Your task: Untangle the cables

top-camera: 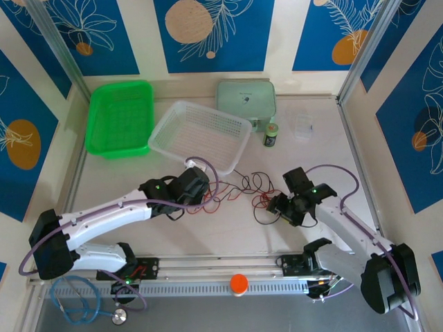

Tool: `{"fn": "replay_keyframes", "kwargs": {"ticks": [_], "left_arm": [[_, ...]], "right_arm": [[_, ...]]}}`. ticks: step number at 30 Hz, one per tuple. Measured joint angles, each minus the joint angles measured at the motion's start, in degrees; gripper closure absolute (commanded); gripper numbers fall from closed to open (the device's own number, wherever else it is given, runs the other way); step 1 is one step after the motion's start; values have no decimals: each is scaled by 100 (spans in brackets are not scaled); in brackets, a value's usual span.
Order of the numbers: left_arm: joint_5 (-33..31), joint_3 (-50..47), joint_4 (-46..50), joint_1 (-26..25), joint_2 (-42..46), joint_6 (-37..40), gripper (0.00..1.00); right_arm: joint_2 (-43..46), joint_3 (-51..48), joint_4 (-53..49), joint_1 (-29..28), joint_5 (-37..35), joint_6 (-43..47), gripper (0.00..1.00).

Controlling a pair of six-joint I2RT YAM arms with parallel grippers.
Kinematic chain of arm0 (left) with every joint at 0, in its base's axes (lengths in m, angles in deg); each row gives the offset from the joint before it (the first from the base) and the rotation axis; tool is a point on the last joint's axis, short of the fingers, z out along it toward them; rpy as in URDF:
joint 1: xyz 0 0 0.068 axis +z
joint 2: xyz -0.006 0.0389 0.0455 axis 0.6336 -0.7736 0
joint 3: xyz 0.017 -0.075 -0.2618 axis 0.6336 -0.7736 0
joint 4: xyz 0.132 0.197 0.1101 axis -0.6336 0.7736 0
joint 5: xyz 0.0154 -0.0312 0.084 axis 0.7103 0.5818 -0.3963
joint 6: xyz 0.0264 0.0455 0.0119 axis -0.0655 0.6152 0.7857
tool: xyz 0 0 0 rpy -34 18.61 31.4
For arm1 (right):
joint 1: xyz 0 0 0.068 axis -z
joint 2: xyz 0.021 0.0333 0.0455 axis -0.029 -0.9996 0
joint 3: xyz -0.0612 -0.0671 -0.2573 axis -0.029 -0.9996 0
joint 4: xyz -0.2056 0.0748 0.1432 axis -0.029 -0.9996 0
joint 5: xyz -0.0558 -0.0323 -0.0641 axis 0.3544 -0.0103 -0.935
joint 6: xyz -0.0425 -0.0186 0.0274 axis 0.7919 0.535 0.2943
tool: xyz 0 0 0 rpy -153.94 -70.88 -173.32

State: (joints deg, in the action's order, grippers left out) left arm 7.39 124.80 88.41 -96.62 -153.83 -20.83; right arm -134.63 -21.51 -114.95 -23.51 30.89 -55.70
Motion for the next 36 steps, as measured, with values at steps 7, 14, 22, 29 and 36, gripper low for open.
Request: {"fn": "replay_keyframes", "kwargs": {"ticks": [7, 14, 22, 29, 36], "left_arm": [[87, 37, 0, -28, 0, 15, 80], [109, 37, 0, -37, 0, 15, 80], [299, 61, -20, -39, -48, 131, 63], [780, 105, -317, -212, -374, 308, 38], [1069, 105, -1003, -848, -592, 905, 29]], "right_arm": [[-898, -50, 562, -33, -413, -131, 58], [-1344, 81, 866, -127, -511, -70, 100], [-879, 122, 1255, -376, 339, -417, 100], [-402, 103, 1738, -470, 1325, -922, 100], [-361, 304, 1902, -52, 2218, -1193, 100]]}}
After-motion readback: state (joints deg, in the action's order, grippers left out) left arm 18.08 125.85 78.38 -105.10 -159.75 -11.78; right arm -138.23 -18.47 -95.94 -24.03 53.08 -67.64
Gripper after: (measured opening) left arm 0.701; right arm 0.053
